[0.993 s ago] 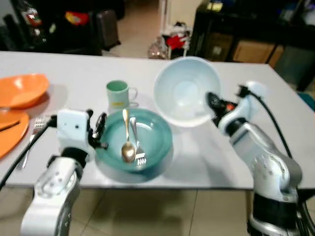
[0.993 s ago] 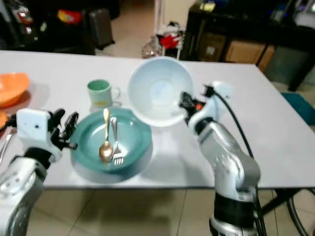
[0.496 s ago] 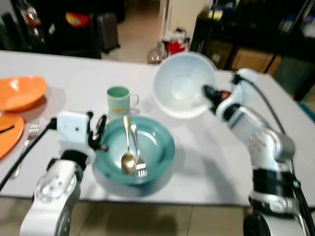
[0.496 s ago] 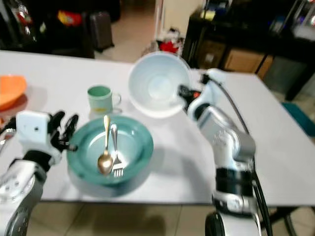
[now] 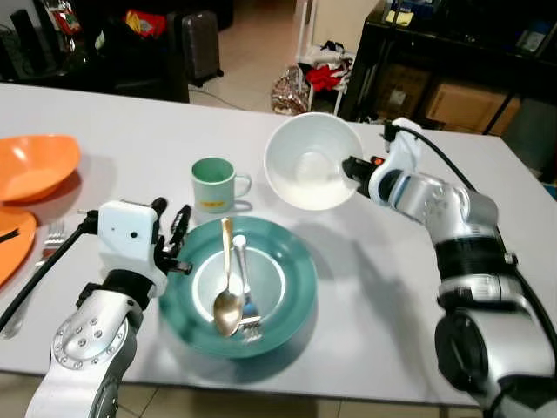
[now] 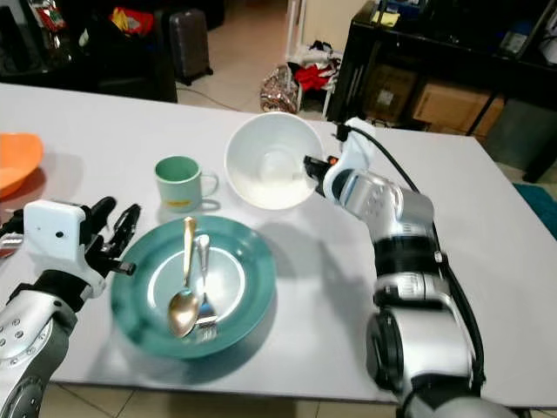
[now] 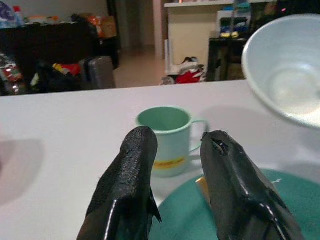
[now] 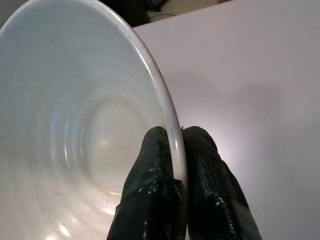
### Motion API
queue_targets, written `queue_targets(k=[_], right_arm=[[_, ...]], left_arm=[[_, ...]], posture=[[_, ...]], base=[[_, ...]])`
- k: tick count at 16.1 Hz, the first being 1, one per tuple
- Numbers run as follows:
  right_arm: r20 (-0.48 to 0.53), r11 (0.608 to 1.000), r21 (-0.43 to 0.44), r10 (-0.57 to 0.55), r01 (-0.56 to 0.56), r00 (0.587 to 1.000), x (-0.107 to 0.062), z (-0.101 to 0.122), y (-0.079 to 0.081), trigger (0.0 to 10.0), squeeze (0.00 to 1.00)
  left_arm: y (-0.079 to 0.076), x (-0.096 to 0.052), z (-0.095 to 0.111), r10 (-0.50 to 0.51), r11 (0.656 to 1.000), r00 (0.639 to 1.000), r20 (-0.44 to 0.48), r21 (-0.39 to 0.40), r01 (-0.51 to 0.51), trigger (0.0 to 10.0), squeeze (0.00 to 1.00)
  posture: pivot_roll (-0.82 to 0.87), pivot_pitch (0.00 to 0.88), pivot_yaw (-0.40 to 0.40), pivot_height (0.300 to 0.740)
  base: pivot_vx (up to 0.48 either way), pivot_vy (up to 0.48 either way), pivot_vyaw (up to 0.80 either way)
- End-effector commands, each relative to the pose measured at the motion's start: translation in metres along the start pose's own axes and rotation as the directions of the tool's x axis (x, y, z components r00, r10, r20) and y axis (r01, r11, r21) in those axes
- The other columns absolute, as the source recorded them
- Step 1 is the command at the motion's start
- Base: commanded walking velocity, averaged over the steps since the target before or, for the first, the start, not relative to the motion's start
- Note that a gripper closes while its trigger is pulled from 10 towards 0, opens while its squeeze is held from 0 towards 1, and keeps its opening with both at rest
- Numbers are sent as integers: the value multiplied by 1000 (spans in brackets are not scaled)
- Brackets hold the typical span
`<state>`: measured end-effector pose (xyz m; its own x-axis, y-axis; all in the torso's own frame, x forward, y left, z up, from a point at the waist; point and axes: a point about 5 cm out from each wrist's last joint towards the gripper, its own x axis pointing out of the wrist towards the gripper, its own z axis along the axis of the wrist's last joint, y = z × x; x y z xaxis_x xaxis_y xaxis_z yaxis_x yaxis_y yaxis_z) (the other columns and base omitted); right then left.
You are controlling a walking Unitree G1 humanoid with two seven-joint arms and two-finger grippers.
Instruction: Setting the table
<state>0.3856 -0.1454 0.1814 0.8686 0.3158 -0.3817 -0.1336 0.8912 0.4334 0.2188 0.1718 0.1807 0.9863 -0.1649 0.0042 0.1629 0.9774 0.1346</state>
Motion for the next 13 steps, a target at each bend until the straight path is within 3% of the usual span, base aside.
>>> queue_targets(k=[1, 6, 10, 13], right_arm=[[35, 997, 56, -54, 52, 998, -1, 6, -18, 10000, 0], [55, 981, 175, -89, 78, 995, 8, 10, -22, 10000, 0], [60, 950, 293, -129, 107, 990, 16, 9, -19, 10000, 0], [38, 933, 328, -172, 150, 984, 21, 1, -18, 10000, 0]], left_arm=[[-5, 1, 0, -57, 998, 998, -5, -3, 57, 10000, 0], [-15, 2, 2, -201, 979, 979, -8, -4, 201, 10000, 0], [-26, -2, 0, -375, 927, 926, -50, -4, 376, 10000, 0], [-27, -5, 0, -413, 910, 908, -71, 7, 414, 10000, 0]], posture=[[70, 0, -58, 740], [51, 0, -18, 740], [59, 0, -2, 740], [69, 12, -8, 740]], base=[[0, 0, 0], [0, 0, 0], [0, 0, 0], [0, 0, 0]])
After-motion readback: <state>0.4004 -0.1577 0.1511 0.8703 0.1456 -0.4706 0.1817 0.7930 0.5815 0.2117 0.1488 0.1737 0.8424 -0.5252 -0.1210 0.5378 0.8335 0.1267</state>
